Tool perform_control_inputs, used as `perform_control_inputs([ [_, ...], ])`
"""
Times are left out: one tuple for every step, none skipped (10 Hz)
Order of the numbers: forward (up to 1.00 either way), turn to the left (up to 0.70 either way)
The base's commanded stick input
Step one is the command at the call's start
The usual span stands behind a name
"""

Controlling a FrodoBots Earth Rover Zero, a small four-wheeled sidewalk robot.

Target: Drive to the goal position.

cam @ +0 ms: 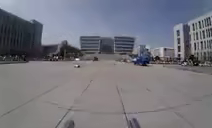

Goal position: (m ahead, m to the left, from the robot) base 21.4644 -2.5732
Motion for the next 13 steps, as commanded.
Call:
perform_control_inputs([
  [1.0, 0.0],
  [1.0, 0.0],
  [1.0, 0.0],
  [1.0, 0.0],
  [1.0, 0.0],
  [1.0, 0.0],
  [1.0, 0.0],
  [1.0, 0.0],
  [1.0, 0.0],
  [1.0, 0.0],
  [1.0, 0.0],
  [1.0, 0.0],
  [1.0, 0.0],
])
